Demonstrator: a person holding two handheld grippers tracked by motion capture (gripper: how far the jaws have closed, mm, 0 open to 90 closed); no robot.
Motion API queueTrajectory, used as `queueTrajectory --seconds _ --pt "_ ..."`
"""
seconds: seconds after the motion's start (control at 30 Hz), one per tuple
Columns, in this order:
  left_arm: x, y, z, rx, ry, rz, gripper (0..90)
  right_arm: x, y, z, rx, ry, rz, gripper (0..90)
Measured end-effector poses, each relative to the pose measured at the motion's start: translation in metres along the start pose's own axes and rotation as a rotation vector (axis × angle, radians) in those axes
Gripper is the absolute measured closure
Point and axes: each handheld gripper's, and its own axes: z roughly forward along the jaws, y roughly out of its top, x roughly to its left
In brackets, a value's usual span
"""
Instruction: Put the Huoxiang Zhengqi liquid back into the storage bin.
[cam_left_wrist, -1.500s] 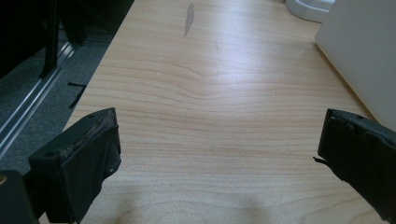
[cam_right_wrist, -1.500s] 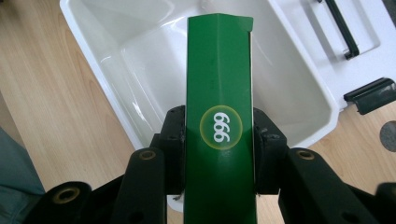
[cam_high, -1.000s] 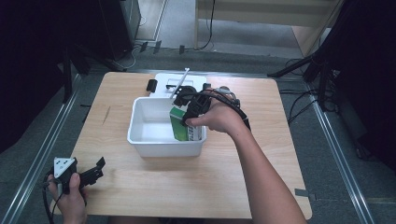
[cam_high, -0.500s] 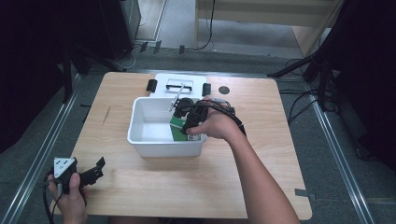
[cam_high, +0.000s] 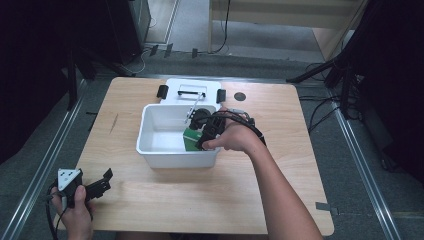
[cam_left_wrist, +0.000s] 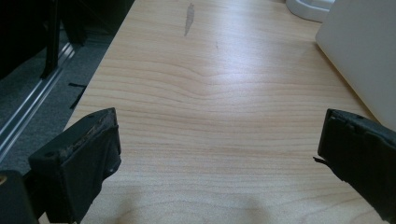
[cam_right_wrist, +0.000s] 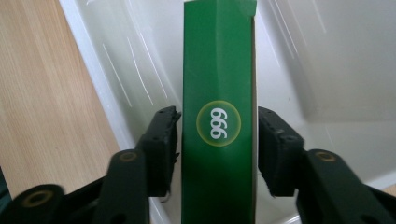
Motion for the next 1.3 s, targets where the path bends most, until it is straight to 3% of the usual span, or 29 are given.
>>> queueTrajectory --seconds 0.2,0.33,0.47,0.67,0.8,0.97,1.07,1.3 --pt "0.0 0.0 0.0 0.0 -0.001 -0.001 0.0 0.0 0.001 -0.001 0.021 -0.028 0.028 37.0" --pt "0.0 0.0 0.0 0.0 -0.001 -0.002 0.0 -0.003 0.002 -0.005 0.029 -0.045 0.091 26.8" --pt "0.0 0.0 0.0 0.001 -0.001 -0.003 0.0 -0.005 0.002 -0.013 0.013 -0.071 0.118 16.4" --pt "0.0 0.0 0.0 0.001 0.0 -0.001 0.0 -0.006 -0.001 -0.024 -0.012 -0.109 0.138 12.3" --pt "0.0 0.0 0.0 0.002 0.001 -0.001 0.0 -0.007 -0.005 -0.033 -0.031 -0.134 0.174 1.0" --pt "0.0 0.0 0.0 0.002 0.0 -0.001 0.0 -0.006 -0.014 -0.045 -0.068 -0.159 0.185 0.0" --pt "0.0 0.0 0.0 0.002 0.001 0.0 0.0 -0.009 -0.026 -0.054 -0.104 -0.175 0.232 0.0" --pt "0.0 0.0 0.0 0.002 0.001 0.002 0.0 -0.015 -0.049 -0.059 -0.118 -0.187 0.275 0.0"
